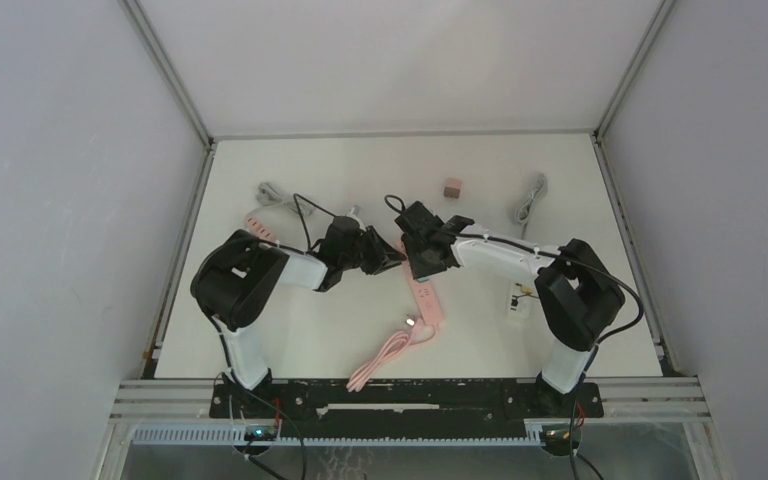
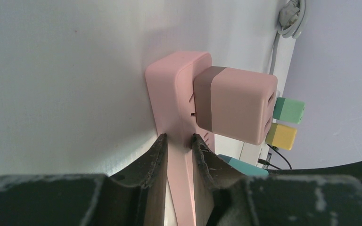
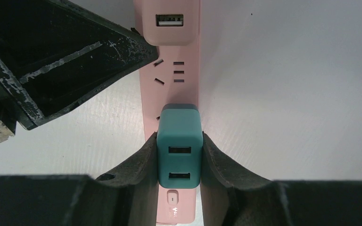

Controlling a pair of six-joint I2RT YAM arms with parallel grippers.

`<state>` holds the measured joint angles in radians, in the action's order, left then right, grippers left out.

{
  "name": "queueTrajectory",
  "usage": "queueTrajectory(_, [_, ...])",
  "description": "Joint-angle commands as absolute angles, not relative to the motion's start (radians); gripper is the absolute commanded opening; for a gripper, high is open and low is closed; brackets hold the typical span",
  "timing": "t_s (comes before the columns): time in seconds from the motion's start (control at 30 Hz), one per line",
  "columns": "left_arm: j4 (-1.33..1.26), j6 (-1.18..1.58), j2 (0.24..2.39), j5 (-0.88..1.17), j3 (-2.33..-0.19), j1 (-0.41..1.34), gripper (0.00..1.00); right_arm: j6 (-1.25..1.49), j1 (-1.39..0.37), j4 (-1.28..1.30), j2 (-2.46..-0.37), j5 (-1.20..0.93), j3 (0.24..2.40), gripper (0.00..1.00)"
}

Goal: Insert the plug
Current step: Insert the plug into the socket.

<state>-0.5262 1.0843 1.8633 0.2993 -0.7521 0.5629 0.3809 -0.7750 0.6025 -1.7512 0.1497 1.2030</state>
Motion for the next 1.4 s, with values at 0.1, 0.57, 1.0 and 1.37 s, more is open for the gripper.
queueTrajectory(0.1, [-0.438, 1.068, 1.907, 0.253, -0.725, 0.583, 0.26, 0.349, -0.826, 0.604, -1.804, 0.164, 1.173, 0.0])
queueTrajectory(0.57, [-0.439, 1.069, 1.908, 0.255, -0.726, 0.584, 0.26, 0.386, -0.773, 0.634, -1.844, 0.107, 1.143, 0.0])
queueTrajectory(1.0, [-0.439, 1.072, 1.908, 0.255, -0.726, 0.585, 0.26, 0.376, -0.858, 0.634, -1.907, 0.128, 1.162, 0.0])
queueTrajectory(1.37, [-0.439, 1.071, 1.904, 0.254, -0.722, 0.584, 0.26, 0.416, -0.779, 0.641, -1.891, 0.082, 1.129, 0.0])
